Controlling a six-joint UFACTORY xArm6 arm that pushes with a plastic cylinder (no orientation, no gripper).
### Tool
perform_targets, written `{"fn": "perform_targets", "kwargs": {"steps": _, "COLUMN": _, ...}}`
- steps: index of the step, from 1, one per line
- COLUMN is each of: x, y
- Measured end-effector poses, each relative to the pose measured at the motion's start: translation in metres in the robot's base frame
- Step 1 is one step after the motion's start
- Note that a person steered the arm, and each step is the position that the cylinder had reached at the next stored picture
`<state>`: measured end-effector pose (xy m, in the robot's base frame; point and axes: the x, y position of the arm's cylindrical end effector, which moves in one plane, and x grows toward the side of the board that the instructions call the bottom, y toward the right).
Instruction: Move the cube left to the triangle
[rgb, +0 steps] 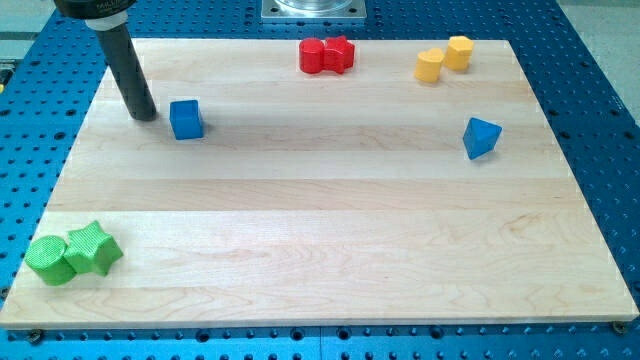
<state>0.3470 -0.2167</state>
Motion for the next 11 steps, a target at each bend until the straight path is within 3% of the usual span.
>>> {"fn": "perform_targets", "kwargs": {"steps": 2, "x": 0.006, "y": 0.141}}
{"fn": "perform_targets", "kwargs": {"steps": 3, "x": 0.007, "y": 0.076}}
{"fn": "perform_targets", "kwargs": {"steps": 4, "x": 0.032, "y": 0.053}}
{"fn": "perform_targets", "kwargs": {"steps": 5, "x": 0.047, "y": 0.109}}
{"fn": "perform_targets", "kwargs": {"steps": 6, "x": 0.045, "y": 0.236}}
{"fn": "perform_targets", "kwargs": {"steps": 7, "x": 0.047, "y": 0.269}}
{"fn": "perform_targets", "kwargs": {"steps": 8, "x": 0.028, "y": 0.227}}
{"fn": "perform_targets", "kwargs": {"steps": 9, "x": -0.011, "y": 0.268}}
{"fn": "perform_targets", "kwargs": {"steps": 10, "x": 0.012, "y": 0.344}}
{"fn": "perform_targets", "kwargs": {"steps": 11, "x": 0.009, "y": 0.373}}
